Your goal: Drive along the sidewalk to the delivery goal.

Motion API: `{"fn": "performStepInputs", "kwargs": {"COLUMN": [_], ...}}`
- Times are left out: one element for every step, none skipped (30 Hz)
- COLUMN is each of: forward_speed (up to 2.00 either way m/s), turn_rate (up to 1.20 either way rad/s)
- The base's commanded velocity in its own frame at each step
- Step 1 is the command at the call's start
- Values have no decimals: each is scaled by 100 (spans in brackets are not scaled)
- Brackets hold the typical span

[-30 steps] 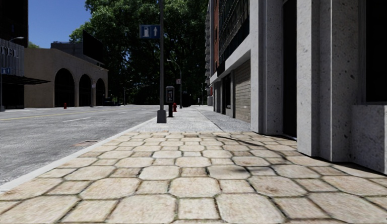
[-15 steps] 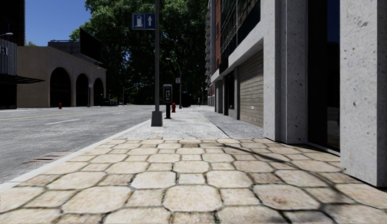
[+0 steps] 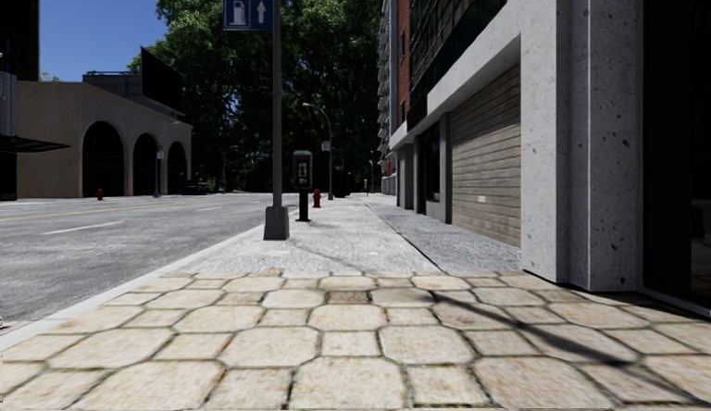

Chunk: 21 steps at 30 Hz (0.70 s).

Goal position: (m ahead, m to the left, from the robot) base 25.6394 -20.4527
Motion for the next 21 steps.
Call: {"fn": "performStepInputs", "kwargs": {"forward_speed": [197, 197, 197, 197, 197, 197, 197, 197, 197, 197, 197, 197, 197, 197, 197, 197, 197, 197, 197, 197, 197], "turn_rate": [0, 0, 0, 0, 0, 0, 0, 0, 0, 0, 0, 0, 0, 0, 0, 0, 0, 0, 0, 0, 0]}}
